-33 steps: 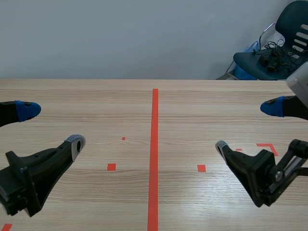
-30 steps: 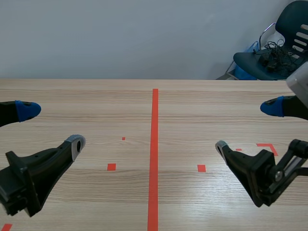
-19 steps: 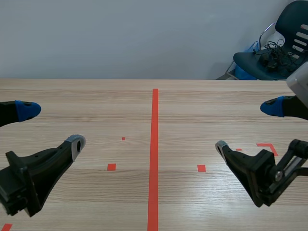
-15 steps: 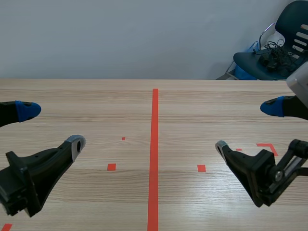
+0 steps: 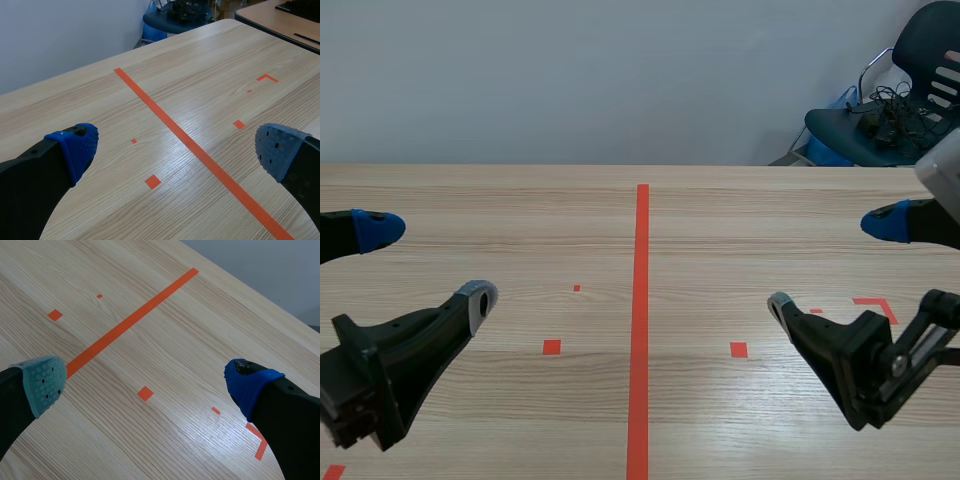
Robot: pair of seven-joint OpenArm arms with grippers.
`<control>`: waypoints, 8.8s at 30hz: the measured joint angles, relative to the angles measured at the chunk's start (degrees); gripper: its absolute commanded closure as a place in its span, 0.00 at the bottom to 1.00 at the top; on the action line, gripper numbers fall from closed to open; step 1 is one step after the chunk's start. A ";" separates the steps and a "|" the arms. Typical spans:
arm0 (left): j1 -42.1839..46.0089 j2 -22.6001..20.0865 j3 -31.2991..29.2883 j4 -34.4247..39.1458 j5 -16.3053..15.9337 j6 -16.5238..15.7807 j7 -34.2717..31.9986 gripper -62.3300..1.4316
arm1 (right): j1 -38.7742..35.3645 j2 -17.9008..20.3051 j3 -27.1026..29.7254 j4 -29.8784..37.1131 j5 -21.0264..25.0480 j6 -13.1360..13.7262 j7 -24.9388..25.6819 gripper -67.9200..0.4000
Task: Do the leaf sorting experiment
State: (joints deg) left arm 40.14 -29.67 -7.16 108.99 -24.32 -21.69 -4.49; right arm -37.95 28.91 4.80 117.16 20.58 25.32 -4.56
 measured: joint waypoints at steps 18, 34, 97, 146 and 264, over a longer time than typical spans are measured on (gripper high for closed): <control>0.00 0.00 0.00 0.00 0.00 0.00 0.00 0.00 | 0.00 0.00 0.00 0.00 0.00 0.00 0.00 0.00; 0.00 0.00 0.00 0.00 0.00 0.00 0.00 0.00 | 0.00 0.00 0.00 0.00 0.00 0.00 0.00 0.00; 0.00 0.00 0.00 0.00 0.00 0.00 0.13 0.00 | 38.12 -17.00 -36.44 -48.83 -9.57 -0.04 4.31 0.38; 0.00 0.00 0.00 0.00 0.00 0.00 0.13 0.00 | 29.42 -9.25 10.45 -49.77 -4.59 -6.91 2.91 0.93; -40.59 15.69 33.51 -44.78 12.81 -0.90 -0.24 0.86 | 10.80 -2.71 5.25 2.29 17.86 -0.07 -24.33 0.04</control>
State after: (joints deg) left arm -0.45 -13.98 26.35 64.20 -11.51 -22.59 -4.73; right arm -27.16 26.20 10.04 119.46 38.44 25.26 -28.88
